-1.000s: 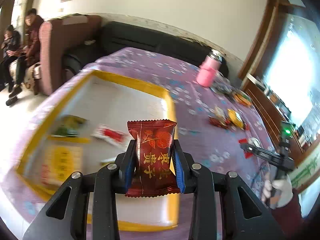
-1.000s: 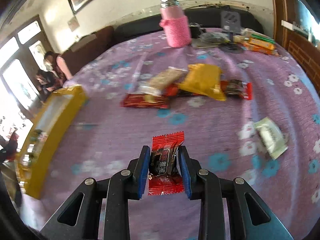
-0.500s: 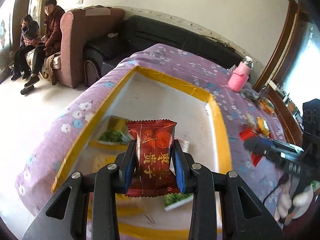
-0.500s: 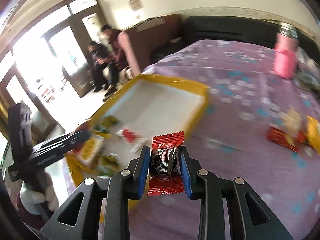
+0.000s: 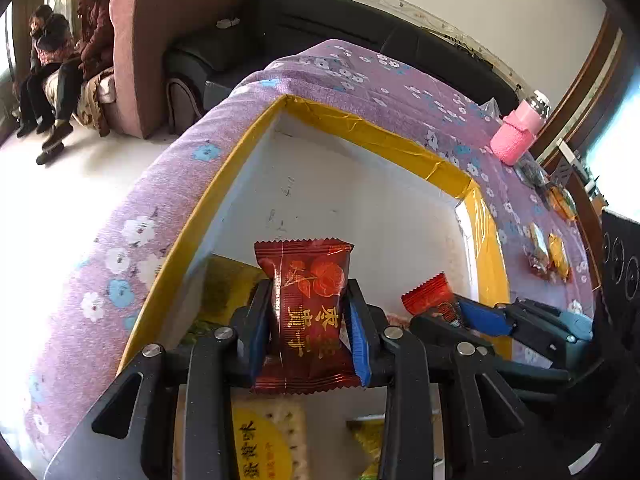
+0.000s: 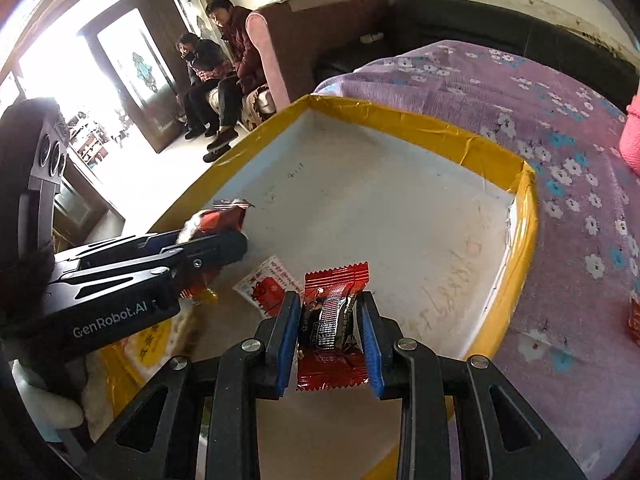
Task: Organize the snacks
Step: 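Carry the brown-red candy into the tray with the left tool while the right tool drops the red candy there, then grasp the yellow pack with the right tool and set it before the left tool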
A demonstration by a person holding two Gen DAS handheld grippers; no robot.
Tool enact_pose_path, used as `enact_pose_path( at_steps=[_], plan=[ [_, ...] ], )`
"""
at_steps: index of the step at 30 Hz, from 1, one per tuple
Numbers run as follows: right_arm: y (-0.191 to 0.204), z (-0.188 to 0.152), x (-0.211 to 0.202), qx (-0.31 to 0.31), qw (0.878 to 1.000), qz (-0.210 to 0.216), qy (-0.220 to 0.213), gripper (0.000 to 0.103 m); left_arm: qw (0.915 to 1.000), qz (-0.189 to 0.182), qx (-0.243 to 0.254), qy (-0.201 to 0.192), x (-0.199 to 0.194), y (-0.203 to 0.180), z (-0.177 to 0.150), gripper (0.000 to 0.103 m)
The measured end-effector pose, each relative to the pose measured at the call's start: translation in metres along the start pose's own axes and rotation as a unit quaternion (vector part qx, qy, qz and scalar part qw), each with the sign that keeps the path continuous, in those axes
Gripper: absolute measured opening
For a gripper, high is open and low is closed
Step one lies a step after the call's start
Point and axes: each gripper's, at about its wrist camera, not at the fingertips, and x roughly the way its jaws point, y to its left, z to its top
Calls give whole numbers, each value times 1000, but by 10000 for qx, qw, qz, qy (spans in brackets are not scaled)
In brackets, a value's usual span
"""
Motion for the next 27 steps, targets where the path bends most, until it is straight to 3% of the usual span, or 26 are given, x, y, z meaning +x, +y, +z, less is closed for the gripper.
enact_pose_path(
  at_steps=[3,7,9,11,14,19,22,27],
  plan=[
    [-2,0,-4,24,9999,50,-85,34,10000,-68,-51,2,0,0,0,38],
    [-4,-3,-18,90,9995,100,-303,44,9997,-105,-168,-142,-11,2,-1,46],
    [-6,-6,-26,137,9991,138,-380,46,9996,-34,-179,-238,-18,-1,-2,58],
    [-10,-11,-35,212,9985,160,-479,47,9993,10,-204,-300,-27,-5,-3,61],
    [-18,-19,-51,291,9974,154,-644,48,9983,-305,-302,-406,-40,-13,-9,61],
    [-40,-36,-78,491,9946,14,-911,54,9884,-1261,-408,-738,-72,-42,-33,66],
    [-65,-49,-93,684,9926,-186,-986,54,9839,-1677,-239,-563,-78,-70,-47,66],
    [-140,-72,-120,1318,9829,-671,-1097,54,9831,-1759,315,-399,-82,-113,-72,66]
  ],
)
